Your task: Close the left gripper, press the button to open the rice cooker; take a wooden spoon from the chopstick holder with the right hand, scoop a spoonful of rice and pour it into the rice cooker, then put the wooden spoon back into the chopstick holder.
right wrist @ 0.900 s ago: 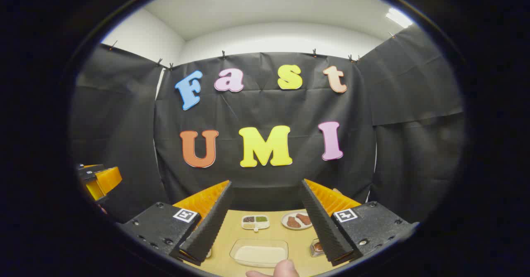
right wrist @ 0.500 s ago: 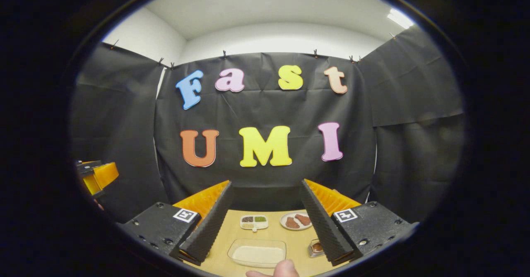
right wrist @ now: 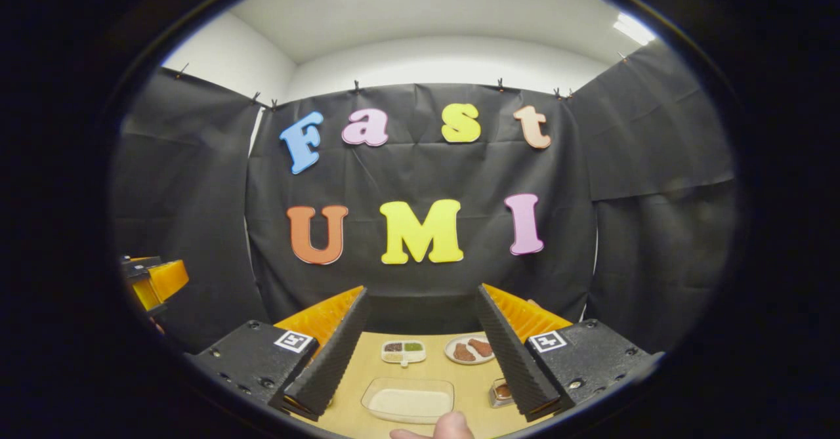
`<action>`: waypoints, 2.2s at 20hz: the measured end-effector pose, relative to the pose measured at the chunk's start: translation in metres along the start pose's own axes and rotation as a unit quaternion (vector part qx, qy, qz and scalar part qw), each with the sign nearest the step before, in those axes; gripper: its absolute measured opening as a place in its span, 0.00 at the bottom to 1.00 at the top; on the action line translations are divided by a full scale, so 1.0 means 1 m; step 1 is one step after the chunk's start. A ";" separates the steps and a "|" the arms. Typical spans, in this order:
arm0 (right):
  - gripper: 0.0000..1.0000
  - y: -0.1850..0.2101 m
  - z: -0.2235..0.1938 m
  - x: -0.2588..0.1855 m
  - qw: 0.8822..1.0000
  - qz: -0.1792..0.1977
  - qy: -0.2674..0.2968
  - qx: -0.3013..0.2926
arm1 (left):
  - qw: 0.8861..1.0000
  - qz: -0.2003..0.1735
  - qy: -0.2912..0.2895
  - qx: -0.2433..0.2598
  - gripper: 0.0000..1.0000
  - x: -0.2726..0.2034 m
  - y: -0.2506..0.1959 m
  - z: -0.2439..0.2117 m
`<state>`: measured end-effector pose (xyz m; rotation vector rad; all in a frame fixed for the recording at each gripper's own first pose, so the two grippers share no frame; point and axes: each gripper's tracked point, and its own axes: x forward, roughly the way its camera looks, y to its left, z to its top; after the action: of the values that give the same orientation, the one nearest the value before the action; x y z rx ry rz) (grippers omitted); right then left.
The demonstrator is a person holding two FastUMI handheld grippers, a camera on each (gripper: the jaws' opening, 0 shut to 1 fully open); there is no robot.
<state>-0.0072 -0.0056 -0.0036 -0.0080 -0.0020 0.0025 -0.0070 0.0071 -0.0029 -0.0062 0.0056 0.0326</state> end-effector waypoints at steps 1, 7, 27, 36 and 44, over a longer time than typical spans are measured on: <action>1.00 -0.002 0.000 0.000 1.000 -0.002 0.000 -0.001 | 1.000 0.001 0.000 0.000 0.94 -0.001 0.001 0.000; 1.00 -0.012 -0.005 0.001 1.000 -0.008 0.008 0.002 | 1.000 -0.001 0.020 0.015 0.94 0.000 0.000 -0.010; 1.00 -0.050 -0.051 0.038 0.998 -0.008 0.064 0.016 | 0.973 -0.024 0.229 0.015 0.00 0.044 0.014 -0.133; 1.00 -0.078 -0.087 0.058 0.994 -0.022 0.101 0.016 | 0.938 -0.018 0.344 -0.040 0.00 0.086 0.036 -0.228; 1.00 -0.089 -0.105 0.078 0.991 -0.029 0.128 0.012 | 0.920 0.004 0.389 -0.048 0.00 0.100 0.057 -0.283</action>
<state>0.0717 -0.0950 -0.1079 0.0149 0.2538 -0.0565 0.0896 0.0651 -0.2866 -0.1170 0.8033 0.0361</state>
